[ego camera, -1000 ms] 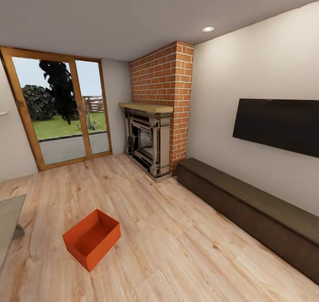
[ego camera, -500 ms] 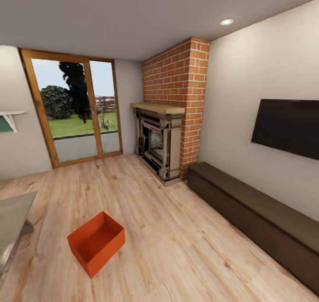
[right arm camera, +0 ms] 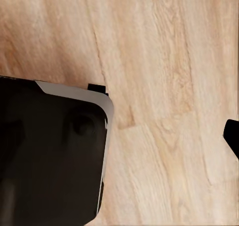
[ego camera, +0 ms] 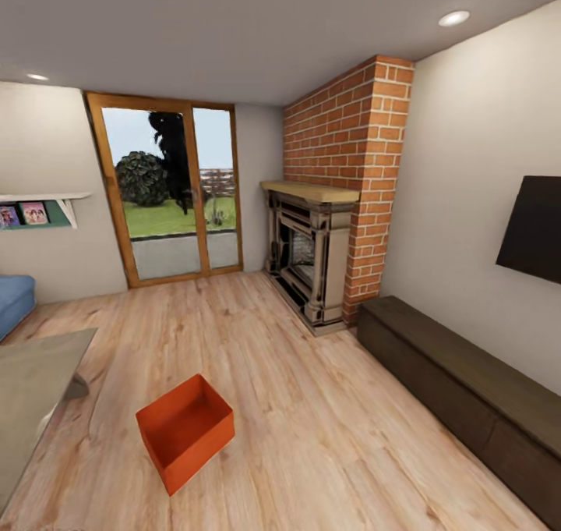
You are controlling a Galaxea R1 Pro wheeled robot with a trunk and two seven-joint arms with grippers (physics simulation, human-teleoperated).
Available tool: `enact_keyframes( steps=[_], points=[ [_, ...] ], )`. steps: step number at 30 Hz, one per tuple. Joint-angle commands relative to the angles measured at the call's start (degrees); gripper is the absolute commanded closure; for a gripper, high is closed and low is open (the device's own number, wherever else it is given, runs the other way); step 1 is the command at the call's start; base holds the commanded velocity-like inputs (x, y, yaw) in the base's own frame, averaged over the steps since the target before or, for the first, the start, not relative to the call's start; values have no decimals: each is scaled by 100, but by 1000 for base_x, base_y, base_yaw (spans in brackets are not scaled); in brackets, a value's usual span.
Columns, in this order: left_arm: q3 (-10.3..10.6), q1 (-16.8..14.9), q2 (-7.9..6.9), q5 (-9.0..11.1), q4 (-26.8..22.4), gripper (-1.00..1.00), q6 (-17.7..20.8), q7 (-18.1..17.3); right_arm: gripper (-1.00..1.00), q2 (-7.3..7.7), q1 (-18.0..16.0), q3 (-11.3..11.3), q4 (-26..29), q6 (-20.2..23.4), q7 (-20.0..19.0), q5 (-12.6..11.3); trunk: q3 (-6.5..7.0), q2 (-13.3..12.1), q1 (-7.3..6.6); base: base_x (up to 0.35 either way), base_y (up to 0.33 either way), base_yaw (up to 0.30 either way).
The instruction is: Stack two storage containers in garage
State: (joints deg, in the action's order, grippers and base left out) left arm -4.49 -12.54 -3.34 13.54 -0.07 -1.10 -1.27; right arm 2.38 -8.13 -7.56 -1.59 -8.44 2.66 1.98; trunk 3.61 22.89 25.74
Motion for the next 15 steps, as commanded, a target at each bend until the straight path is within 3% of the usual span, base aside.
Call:
enact_keyframes(
  steps=[1,15],
  points=[
    [-43,-3,0,9,7,-100,-9,-13,-100,-1,-5,-35,-17,-27,24,21,-2,3,5,280,-171,271],
    [-43,-3,-2,11,7,-100,-15,-13,-100,6,-5,-36,-17,-33,24,16,-2,3,5,293,-165,271]
  ],
)
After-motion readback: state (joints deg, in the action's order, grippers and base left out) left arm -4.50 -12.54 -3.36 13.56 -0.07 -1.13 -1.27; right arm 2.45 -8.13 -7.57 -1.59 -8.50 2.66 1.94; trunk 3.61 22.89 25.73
